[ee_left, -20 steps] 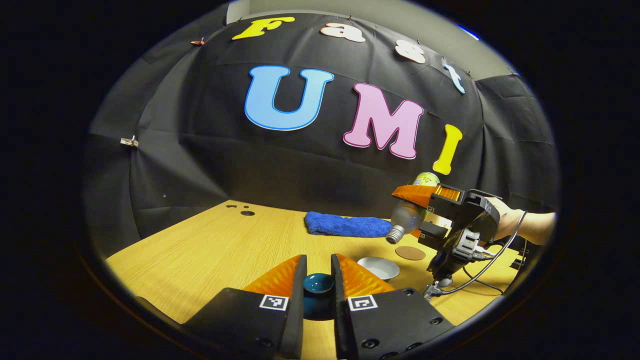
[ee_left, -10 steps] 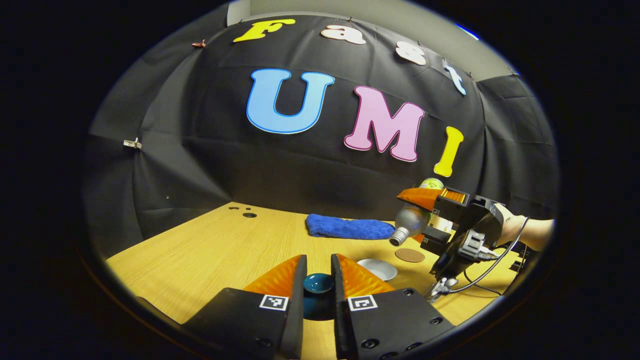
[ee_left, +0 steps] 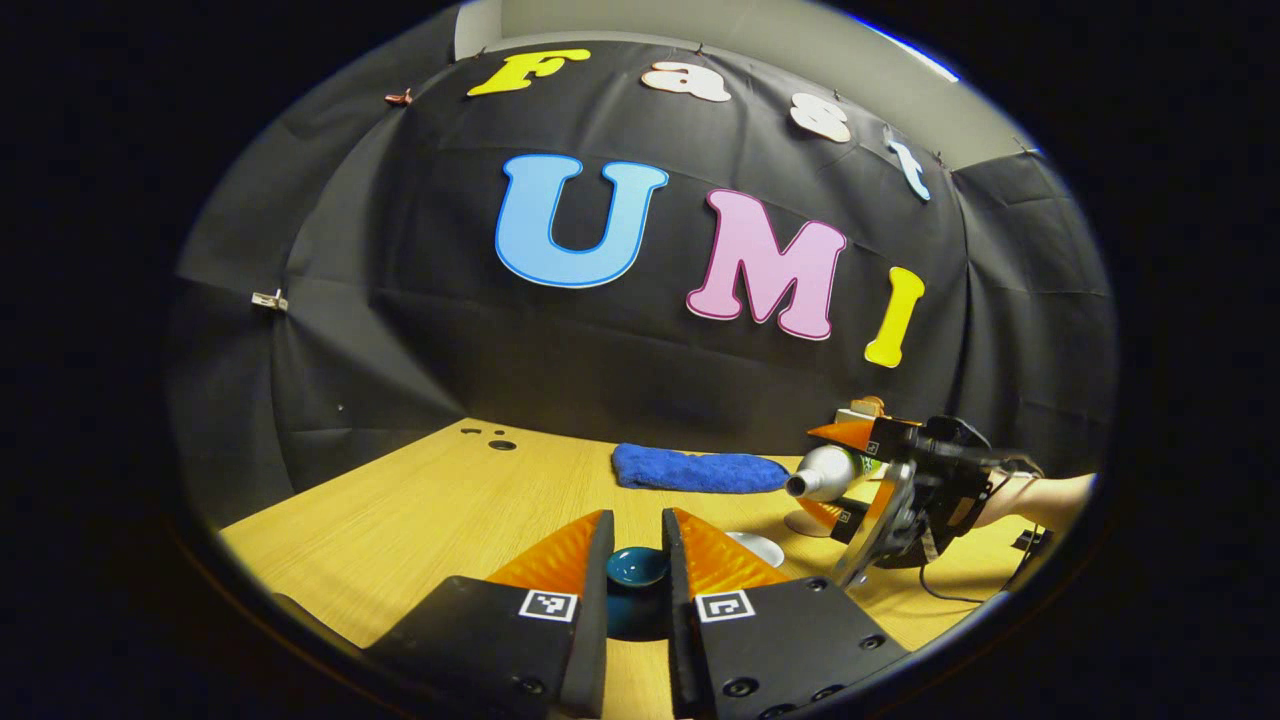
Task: Open the teacup lid with one hand, grasp the water bottle and pour water into the teacup with the other hand; after pouring, place the water bottle on the coaster and then close the teacup lid.
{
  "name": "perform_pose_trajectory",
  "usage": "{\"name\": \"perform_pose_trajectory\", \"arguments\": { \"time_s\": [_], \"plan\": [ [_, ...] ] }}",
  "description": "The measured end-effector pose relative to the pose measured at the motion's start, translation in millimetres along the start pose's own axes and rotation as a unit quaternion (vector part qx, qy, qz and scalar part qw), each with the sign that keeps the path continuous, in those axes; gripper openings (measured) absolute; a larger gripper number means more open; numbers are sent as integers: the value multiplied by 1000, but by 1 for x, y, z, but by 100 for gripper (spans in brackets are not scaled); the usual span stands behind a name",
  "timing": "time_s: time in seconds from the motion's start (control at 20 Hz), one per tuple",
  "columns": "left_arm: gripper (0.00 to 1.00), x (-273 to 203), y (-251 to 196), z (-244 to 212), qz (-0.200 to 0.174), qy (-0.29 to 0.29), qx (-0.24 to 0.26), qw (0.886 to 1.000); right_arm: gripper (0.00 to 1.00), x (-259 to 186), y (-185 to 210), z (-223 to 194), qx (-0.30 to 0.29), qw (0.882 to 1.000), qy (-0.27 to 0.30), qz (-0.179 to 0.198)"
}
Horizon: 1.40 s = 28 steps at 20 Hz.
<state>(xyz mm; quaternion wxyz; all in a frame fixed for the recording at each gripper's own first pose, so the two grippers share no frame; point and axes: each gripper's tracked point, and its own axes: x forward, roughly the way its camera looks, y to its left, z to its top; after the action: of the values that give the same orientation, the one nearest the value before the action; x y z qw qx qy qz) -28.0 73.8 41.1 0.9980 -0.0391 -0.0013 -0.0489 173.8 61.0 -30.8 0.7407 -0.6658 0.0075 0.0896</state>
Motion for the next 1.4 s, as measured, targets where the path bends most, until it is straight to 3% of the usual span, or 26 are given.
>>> {"name": "perform_pose_trajectory", "arguments": {
  "time_s": [0.2, 0.4, 0.6, 0.8, 0.95, 1.05, 1.25, 1.4],
  "plan": [
    [29, -2, -11, 3, -7, -3, 1, 1000, 79, -12, -24, -19, 159, 987, 33, -1],
    [29, -1, -26, 3, -21, -2, -6, 1000, 79, -27, -40, -38, 287, 956, 54, 1],
    [29, -1, -36, 5, -26, -4, -4, 1000, 79, -39, -58, -52, 449, 892, 60, 4],
    [29, 0, -47, 2, -31, 0, -2, 1000, 80, -45, -90, -73, 546, 836, 42, -19],
    [29, 0, -56, -1, -39, 2, -3, 999, 80, -40, -105, -87, 626, 778, 28, -36],
    [29, -1, -58, -1, -39, 2, 2, 999, 79, -34, -108, -93, 660, 750, 12, -44],
    [29, -1, -58, -3, -37, 4, 0, 999, 79, -18, -89, -105, 662, 747, 23, -54],
    [32, -1, -54, -7, -33, 10, 1, 999, 79, 2, -71, -104, 680, 731, 16, -49]
  ]
}}
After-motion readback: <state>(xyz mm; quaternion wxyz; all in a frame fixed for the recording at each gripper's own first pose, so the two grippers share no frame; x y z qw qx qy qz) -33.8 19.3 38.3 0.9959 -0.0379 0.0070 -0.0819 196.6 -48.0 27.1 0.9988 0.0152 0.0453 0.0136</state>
